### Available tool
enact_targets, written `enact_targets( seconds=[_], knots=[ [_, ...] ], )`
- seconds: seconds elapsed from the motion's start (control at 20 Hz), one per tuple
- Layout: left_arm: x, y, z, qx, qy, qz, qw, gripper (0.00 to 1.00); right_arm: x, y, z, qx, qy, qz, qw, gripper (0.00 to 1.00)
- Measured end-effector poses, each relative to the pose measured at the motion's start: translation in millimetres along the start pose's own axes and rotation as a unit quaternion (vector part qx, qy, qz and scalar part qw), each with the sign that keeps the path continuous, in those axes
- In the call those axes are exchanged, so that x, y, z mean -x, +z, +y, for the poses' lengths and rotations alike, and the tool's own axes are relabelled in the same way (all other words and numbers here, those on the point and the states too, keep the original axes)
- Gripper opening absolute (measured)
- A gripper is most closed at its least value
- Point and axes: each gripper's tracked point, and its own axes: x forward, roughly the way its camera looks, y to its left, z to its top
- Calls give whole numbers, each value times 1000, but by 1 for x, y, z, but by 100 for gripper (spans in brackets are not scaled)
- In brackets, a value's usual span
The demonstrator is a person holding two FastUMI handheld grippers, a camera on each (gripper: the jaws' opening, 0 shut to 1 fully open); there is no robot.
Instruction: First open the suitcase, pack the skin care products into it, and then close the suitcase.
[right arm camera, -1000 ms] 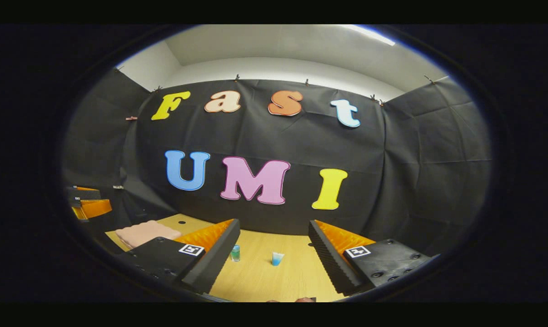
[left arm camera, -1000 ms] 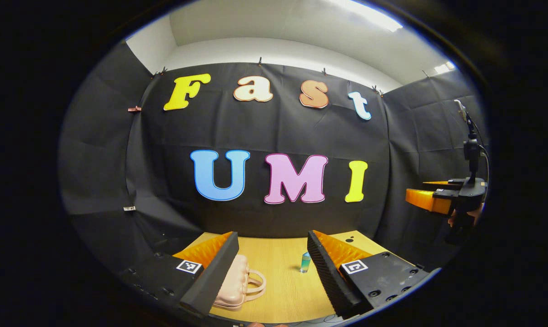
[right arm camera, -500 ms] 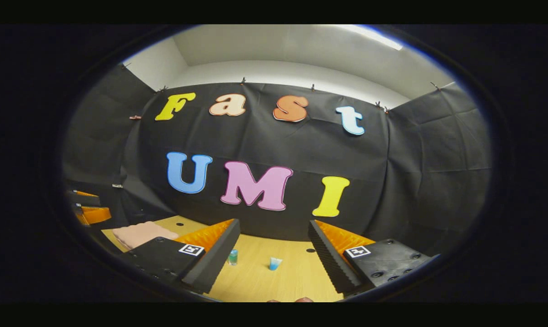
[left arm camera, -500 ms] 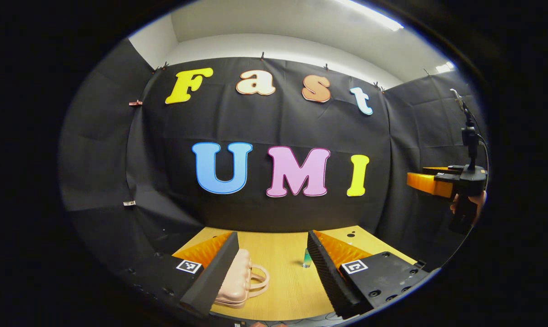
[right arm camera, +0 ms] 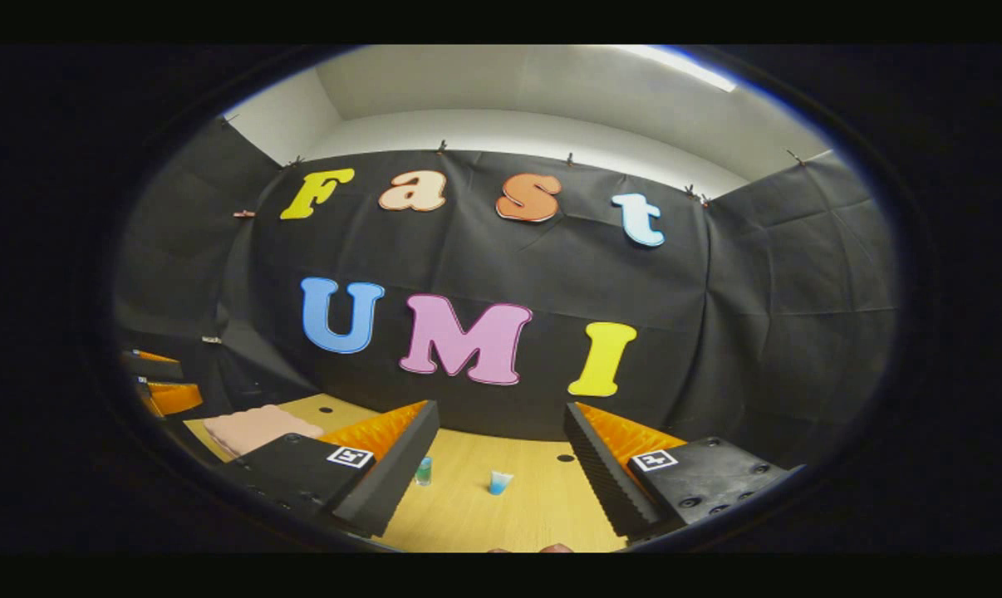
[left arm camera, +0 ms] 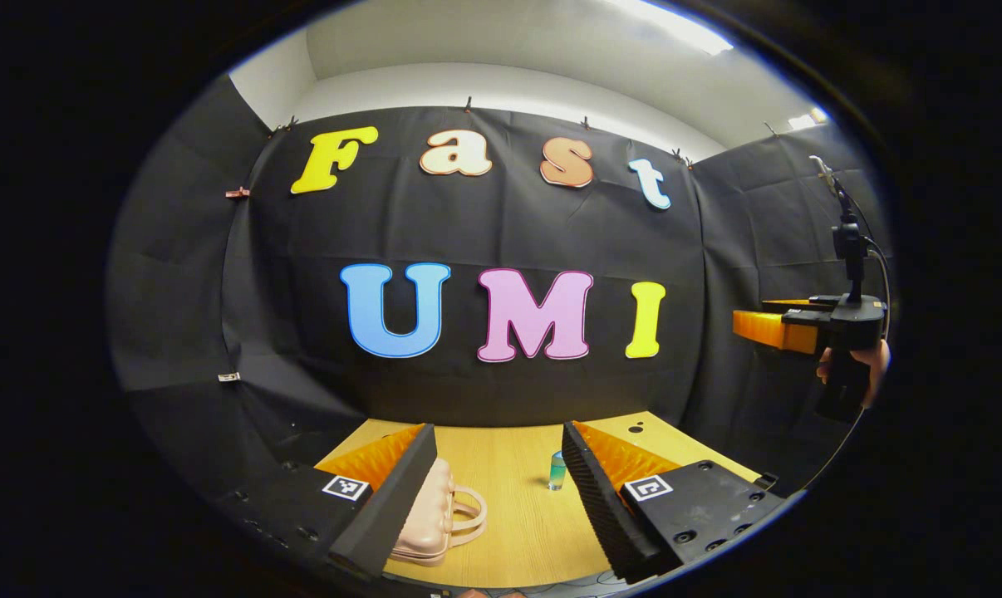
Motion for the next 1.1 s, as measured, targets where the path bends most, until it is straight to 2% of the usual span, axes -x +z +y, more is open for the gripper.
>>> enact_targets(
  seconds=[0.35,0.45,0.6,0.8,0.95,1.05,1.1],
  knots=[
    [-31,-51,-1,-2,-17,41,999,96,-1,1,4,0,-5,-5,1000,96],
    [-53,-74,-11,-4,-28,46,999,96,-6,1,9,-6,9,-16,1000,96],
    [-91,-122,-26,4,-46,91,995,96,-29,-6,2,4,14,-16,1000,96],
    [-153,-184,-4,-15,-4,159,987,96,-72,-17,-4,7,28,-30,999,96],
    [-191,-242,12,-19,29,228,973,96,-96,-50,5,-5,62,-19,998,96],
    [-213,-288,17,-12,42,304,952,96,-114,-87,5,-6,79,8,997,96],
    [-221,-305,20,-7,51,328,943,97,-121,-92,9,-20,92,11,995,96]
  ],
)
